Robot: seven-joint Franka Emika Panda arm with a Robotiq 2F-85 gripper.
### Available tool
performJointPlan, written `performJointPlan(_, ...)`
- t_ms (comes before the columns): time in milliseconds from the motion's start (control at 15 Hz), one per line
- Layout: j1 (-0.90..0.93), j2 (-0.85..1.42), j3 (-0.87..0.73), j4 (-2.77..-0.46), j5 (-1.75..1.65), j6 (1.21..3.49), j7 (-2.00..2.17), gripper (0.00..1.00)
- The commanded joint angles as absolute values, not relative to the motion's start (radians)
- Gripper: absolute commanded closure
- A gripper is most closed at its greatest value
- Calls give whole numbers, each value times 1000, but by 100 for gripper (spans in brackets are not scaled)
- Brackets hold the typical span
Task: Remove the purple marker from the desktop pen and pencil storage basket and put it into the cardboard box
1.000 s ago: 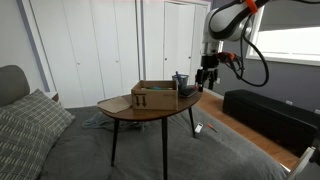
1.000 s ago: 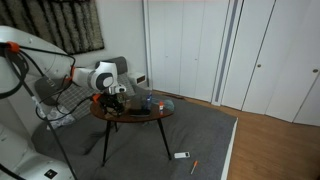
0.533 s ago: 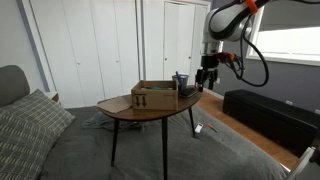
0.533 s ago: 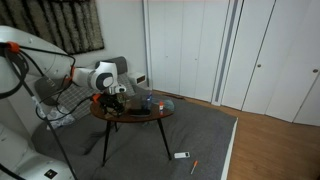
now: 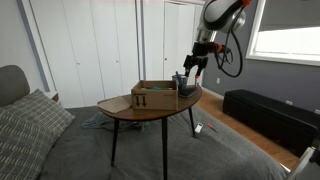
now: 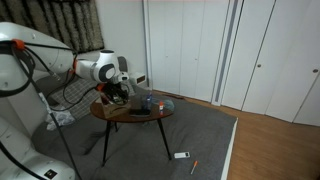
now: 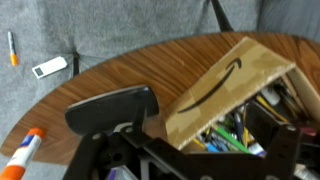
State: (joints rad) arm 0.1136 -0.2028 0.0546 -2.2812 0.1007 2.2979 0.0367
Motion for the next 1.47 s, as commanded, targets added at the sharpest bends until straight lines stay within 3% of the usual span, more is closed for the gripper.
performJointPlan(0,84,-98,85,-2143,36,2461,147,0)
performJointPlan(267,36,7,84,-2042,-212,2638,342,0)
performJointPlan(667,28,142,14,-1912,-553,2643,639,0)
performJointPlan(1400,95,291,-77,-1825,-511,2655,691,0)
